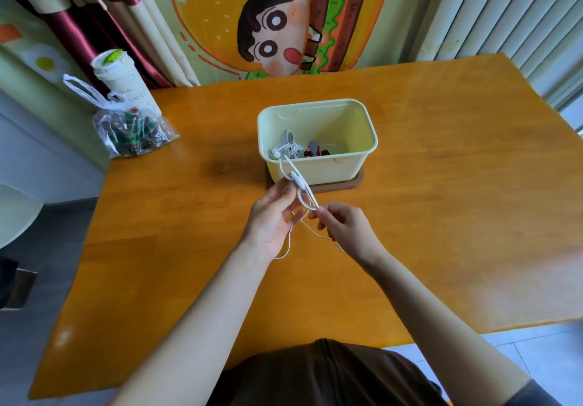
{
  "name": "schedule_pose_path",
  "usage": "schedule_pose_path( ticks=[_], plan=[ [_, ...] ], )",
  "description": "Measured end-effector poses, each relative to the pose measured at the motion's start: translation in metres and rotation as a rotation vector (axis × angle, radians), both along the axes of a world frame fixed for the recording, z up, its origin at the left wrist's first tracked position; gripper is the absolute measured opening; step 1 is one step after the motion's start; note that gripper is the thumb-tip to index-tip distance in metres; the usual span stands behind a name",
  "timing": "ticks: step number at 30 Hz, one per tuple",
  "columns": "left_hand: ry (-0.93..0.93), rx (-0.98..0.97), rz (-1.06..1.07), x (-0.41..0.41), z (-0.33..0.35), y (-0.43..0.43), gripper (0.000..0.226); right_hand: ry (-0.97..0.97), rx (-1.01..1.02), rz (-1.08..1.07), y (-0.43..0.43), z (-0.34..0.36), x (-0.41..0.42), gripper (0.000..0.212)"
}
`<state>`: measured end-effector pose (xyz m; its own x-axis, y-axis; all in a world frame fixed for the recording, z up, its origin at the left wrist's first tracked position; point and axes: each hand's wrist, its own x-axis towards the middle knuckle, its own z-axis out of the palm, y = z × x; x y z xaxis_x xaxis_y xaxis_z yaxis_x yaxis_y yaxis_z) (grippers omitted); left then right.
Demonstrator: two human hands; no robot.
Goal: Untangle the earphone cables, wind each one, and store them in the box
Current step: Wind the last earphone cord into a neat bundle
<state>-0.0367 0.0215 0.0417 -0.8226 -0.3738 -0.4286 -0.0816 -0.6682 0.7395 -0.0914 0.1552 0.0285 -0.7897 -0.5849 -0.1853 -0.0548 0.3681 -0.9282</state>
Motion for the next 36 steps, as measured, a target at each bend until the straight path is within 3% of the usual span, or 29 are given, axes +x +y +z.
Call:
schedule_pose_path(
  ticks=[6,12,14,23,36],
  plan=[
    [-0.116,-0.119,0.131,0.000,-0.010,-0.003,0.017,0.115,0.050,0.006,-0.002,0.005,0.012,0.021],
    [-0.201,-0.796,-0.002,0.005,-0.030,-0.009,0.023,0.251,0.060,0.013,0.002,0.018,0.006,0.019],
    [-0.217,-0.891,-0.060,0.007,-0.032,-0.012,0.025,0.298,0.077,0.004,0.005,0.022,0.000,0.020],
    [-0.041,-0.827,-0.384,0.012,-0.009,-0.004,0.024,0.380,0.118,-0.061,0.013,0.031,-0.027,0.022],
    [-0.023,-0.655,-0.514,0.015,0.003,-0.005,0.022,0.359,0.034,-0.104,0.013,0.020,-0.031,0.013]
  ],
)
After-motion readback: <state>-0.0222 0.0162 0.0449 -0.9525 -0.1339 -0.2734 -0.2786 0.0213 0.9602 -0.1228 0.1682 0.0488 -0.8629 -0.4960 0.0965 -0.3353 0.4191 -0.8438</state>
